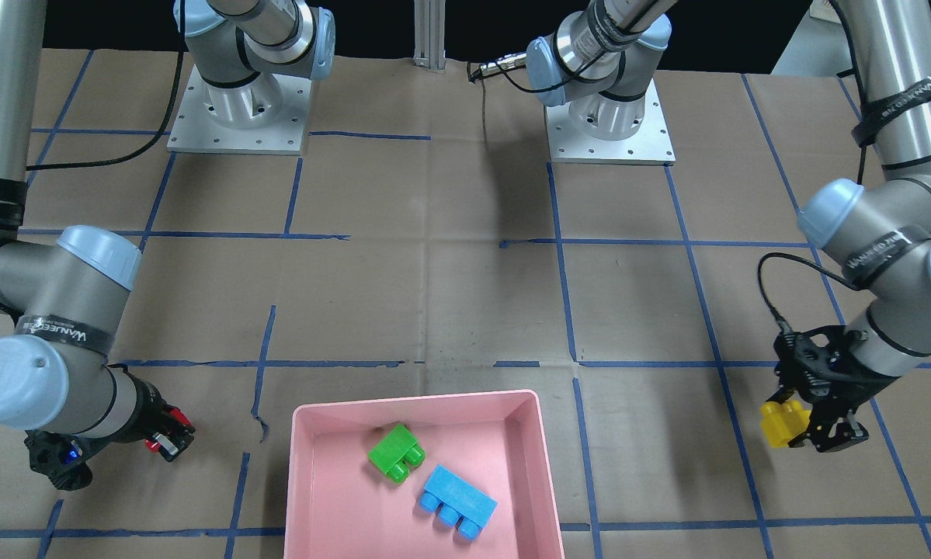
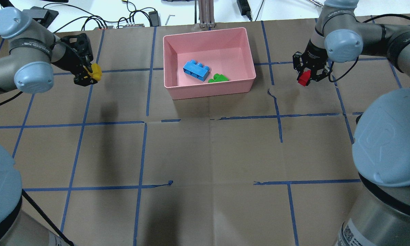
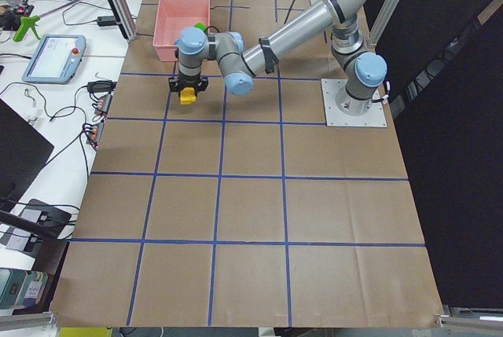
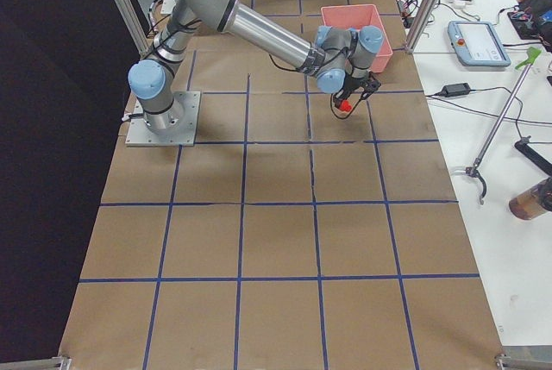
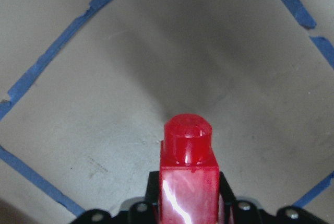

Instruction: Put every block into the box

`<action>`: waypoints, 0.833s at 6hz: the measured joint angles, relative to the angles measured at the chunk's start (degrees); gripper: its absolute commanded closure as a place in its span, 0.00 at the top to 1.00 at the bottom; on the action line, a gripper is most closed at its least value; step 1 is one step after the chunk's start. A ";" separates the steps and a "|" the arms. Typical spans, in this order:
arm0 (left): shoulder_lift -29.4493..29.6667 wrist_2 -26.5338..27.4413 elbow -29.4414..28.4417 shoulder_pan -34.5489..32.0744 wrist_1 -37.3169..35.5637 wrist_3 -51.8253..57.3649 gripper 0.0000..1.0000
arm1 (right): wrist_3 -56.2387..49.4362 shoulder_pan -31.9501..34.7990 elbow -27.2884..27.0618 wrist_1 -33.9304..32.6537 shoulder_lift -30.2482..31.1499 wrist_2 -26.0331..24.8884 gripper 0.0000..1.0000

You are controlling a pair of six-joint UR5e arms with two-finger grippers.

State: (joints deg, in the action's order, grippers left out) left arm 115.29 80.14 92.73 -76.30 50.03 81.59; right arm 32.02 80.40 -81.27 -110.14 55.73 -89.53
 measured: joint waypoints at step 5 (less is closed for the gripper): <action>14.08 -0.18 -24.60 -23.00 4.55 -38.67 1.00 | -27.13 -0.20 4.28 6.98 7.47 -2.51 0.38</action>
State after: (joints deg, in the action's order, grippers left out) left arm 129.37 79.96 68.13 -99.31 54.58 42.92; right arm 4.88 80.20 -77.00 -103.16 63.20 -92.04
